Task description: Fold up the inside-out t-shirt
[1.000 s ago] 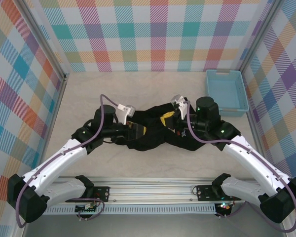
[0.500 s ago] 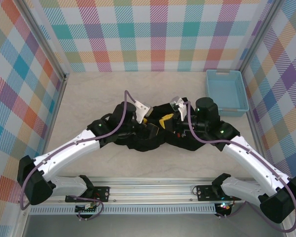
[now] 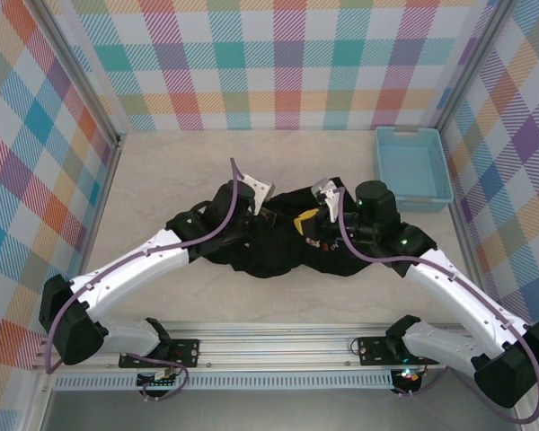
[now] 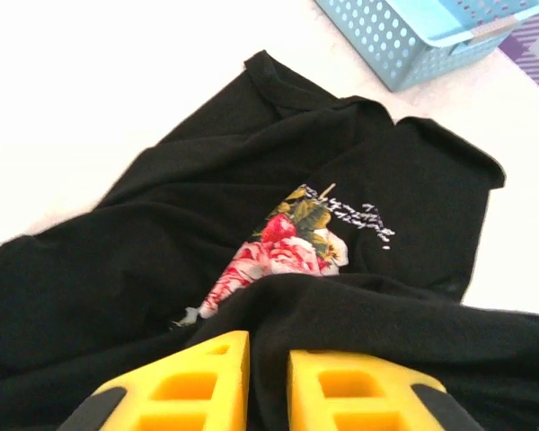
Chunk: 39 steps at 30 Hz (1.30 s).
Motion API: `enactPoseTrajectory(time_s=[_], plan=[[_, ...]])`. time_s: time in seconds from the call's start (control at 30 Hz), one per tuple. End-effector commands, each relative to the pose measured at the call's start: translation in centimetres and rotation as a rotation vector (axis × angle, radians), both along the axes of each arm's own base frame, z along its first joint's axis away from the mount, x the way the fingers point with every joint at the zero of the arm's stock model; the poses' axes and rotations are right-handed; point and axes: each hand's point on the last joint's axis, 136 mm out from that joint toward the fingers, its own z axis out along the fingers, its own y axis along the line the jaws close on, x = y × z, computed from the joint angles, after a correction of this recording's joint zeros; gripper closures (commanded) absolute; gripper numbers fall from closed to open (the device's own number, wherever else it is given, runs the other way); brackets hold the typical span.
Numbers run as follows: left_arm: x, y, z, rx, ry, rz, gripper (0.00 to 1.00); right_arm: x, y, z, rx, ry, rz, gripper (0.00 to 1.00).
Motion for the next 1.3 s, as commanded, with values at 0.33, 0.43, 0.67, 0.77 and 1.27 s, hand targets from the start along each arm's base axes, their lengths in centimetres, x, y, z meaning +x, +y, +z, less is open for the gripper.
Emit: enactPoseTrajectory(time_s=[0.33, 0.43, 0.67, 0.77, 1.27], plan=[[-3.9, -1.3, 2.7, -0.232, 0.119, -0.205, 1.00, 0.0, -0.7, 0.2, -0.027, -0.061, -0.014, 1.00], [-5.3, -1.8, 4.2, -0.354, 0.152, -0.292, 1.00, 0.3, -0.7, 0.0, -0.036, -0.058, -0.026, 1.00], [-9.5, -2.4, 8.7, -0.596, 0.178, -0.539, 1.00, 3.7, -2.4, -1.5, -0.151, -0.016, -0.219, 1.00], [-10.4, -2.2, 9.0, -0.599, 0.177, -0.571, 1.00, 4.1, -2.3, -1.6, -0.156, 0.000, -0.234, 1.00], [-2.7, 2.4, 1.2, -0.227, 0.150, -0.035, 0.78, 0.3, 0.2, 0.8, -0.018, 0.024, 0.008, 1.00]])
